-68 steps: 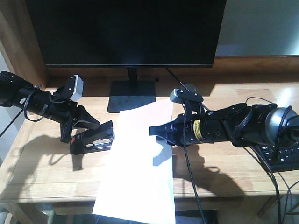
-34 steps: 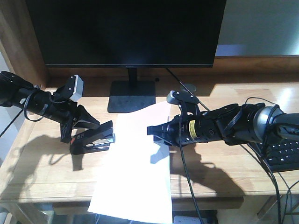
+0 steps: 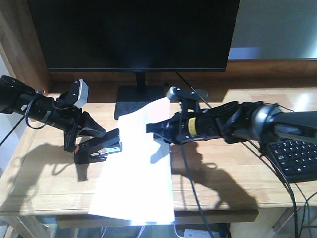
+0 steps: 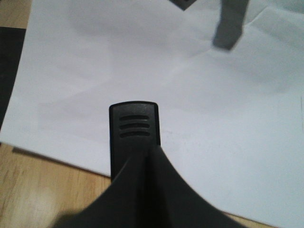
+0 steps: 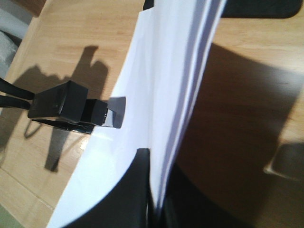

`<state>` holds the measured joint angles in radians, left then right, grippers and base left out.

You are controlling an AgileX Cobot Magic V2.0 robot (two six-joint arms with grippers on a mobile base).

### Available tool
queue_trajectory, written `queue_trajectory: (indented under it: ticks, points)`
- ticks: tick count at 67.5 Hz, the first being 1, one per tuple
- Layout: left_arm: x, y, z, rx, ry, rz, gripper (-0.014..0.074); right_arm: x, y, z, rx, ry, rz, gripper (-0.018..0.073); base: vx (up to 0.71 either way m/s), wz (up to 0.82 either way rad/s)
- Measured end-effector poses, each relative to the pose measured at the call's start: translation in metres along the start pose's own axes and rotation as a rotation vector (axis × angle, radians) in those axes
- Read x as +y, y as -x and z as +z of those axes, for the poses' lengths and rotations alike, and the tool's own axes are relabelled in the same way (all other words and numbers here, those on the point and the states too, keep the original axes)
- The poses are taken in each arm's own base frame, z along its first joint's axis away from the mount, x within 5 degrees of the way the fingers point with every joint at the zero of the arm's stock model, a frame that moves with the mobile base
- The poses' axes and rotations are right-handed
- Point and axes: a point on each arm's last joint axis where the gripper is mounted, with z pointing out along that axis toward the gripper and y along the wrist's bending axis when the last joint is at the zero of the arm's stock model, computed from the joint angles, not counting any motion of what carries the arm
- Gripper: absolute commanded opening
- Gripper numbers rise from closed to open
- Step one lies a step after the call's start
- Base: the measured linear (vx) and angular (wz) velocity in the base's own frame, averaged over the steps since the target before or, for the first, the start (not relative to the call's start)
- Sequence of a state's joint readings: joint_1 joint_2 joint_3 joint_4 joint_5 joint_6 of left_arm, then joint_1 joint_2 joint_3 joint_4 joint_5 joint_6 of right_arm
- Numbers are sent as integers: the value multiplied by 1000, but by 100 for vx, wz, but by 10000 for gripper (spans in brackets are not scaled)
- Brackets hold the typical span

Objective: Grab stapler and paper to desk for stapling
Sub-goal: 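Lower the paper flat onto the desk under the stapler's jaw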

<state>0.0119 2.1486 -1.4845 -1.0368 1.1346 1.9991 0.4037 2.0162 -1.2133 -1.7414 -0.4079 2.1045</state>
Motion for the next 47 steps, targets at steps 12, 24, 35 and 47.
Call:
queue_trajectory:
  ticks: [12, 24, 35, 47]
  points:
    - [0, 0, 0, 0, 0, 0, -8, 1, 5, 16, 1, 12, -8, 25, 0, 0]
    - [0, 0, 0, 0, 0, 0, -8, -2, 9, 24, -12, 3, -4, 136, 0, 0]
    - [0, 0, 0, 0, 0, 0, -8, -6, 9, 27, -18, -18, 3, 343, 0, 0]
    - [0, 0, 0, 0, 0, 0, -8, -10, 11, 27, -36, -62, -14, 593, 0, 0]
